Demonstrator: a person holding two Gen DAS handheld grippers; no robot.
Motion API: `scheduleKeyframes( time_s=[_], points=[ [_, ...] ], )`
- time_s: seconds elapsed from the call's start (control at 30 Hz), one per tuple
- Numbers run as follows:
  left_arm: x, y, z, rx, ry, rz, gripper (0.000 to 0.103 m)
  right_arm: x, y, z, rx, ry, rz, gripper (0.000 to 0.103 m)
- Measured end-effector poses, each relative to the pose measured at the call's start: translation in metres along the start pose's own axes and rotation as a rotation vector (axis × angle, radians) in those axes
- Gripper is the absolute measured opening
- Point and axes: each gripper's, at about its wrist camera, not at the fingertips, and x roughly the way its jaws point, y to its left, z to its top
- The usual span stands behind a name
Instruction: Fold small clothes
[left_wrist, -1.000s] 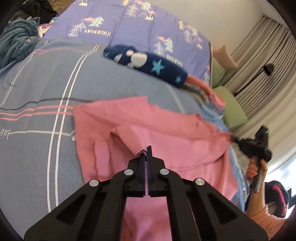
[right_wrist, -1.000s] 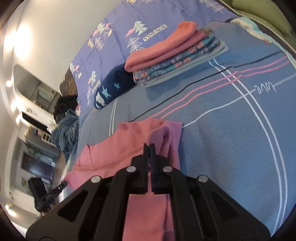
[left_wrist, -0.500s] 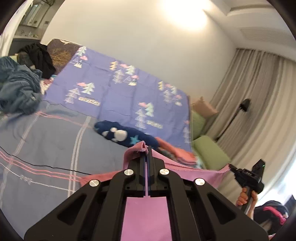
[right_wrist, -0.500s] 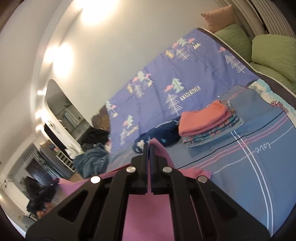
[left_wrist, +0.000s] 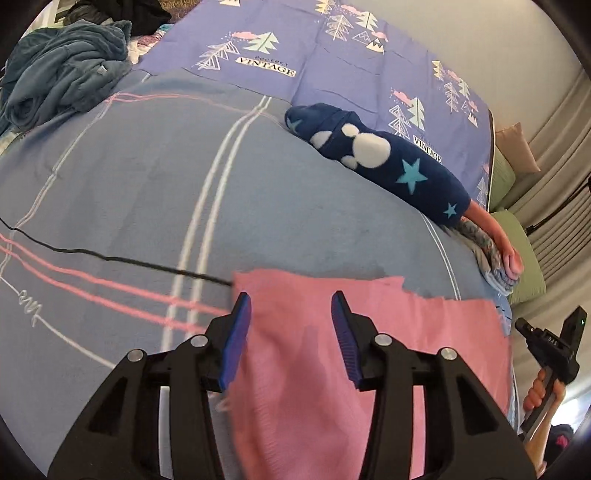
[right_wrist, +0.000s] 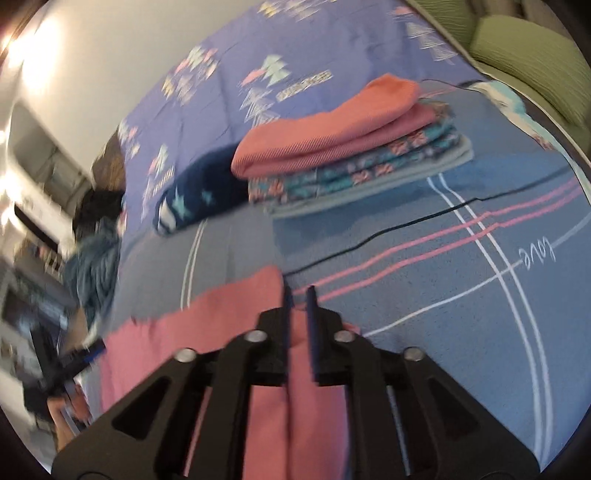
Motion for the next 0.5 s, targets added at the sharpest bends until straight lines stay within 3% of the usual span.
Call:
scheduleKeyframes(
  time_s=[0.03, 0.1, 0.33, 0.37, 0.4, 0.43, 0.5],
  points=[
    [-0.004, 0.003, 0.0, 0.001, -0.011, -0.003, 0.048, 0.003, 0.0, 0.003, -0.004, 0.017, 0.026, 0.036],
    [-0.009, 0.01, 0.002, -0.003, -0.016, -0.015, 0.057, 0.012, 0.0, 0.011, 0.002, 0.059, 0.081, 0.05],
    [0.013, 0.025, 0.001, -0.05, 0.029, -0.031, 0.058, 0.067, 0.013, 0.017, 0.023, 0.232, 0.152, 0.053],
    [0.013, 0.024, 0.002, -0.041, 0.021, -0.025, 0.043, 0.07, 0.017, 0.016, 0.007, 0.221, 0.143, 0.047],
    [0.014, 0.024, 0.003, -0.042, 0.024, -0.035, 0.032, 0.07, 0.02, 0.017, -0.013, 0.204, 0.142, 0.014],
    [0.015, 0.025, 0.004, -0.059, 0.039, -0.066, 0.003, 0.07, 0.026, 0.017, -0.042, 0.204, 0.162, 0.003],
    [0.011, 0.025, 0.004, -0.076, 0.029, -0.081, 0.002, 0.057, 0.032, 0.016, -0.069, 0.132, 0.174, 0.003]
  ],
)
